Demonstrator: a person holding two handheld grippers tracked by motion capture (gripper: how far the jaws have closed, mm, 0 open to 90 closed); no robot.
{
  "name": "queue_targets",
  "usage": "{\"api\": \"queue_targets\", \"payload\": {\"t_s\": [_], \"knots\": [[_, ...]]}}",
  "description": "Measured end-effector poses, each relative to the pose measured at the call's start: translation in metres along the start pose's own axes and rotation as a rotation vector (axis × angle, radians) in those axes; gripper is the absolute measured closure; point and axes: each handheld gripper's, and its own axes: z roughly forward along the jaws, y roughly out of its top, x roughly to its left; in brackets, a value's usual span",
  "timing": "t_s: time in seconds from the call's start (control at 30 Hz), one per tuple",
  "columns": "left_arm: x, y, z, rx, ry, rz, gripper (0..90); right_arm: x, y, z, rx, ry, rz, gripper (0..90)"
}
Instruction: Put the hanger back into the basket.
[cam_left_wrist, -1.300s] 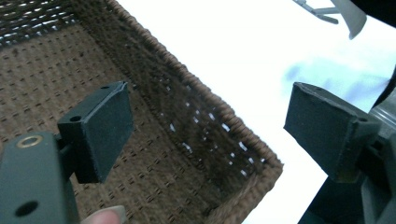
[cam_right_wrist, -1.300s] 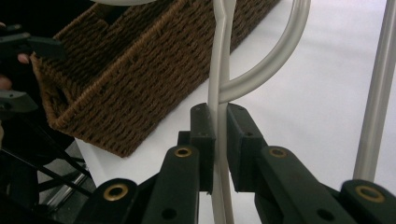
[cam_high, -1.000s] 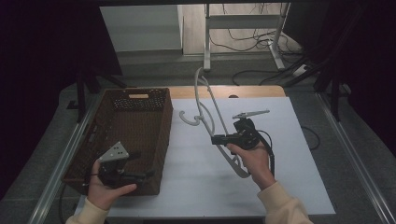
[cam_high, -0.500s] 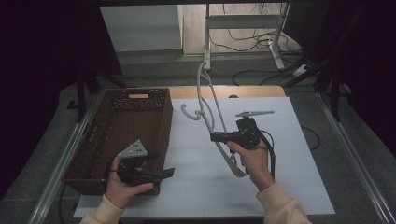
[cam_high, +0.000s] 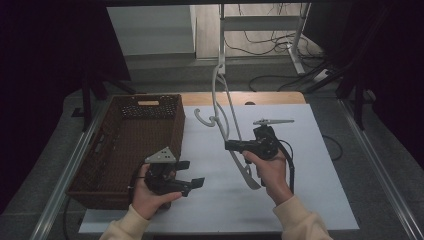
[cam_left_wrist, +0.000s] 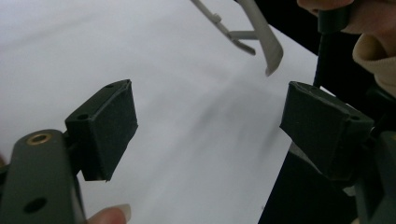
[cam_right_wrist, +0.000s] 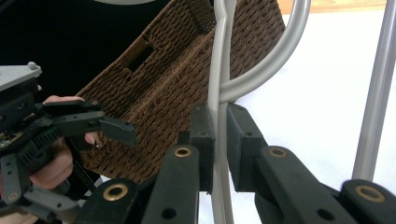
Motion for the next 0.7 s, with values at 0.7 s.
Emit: {"api": "queue_targets", "payload": {"t_s": [0.7], "knots": [[-0.003,0.014,0.034,-0.016,-0.067,-0.023,18.8,0.001,-0.002,0.004,-0.032,0.021,0.015,81.7]]}}
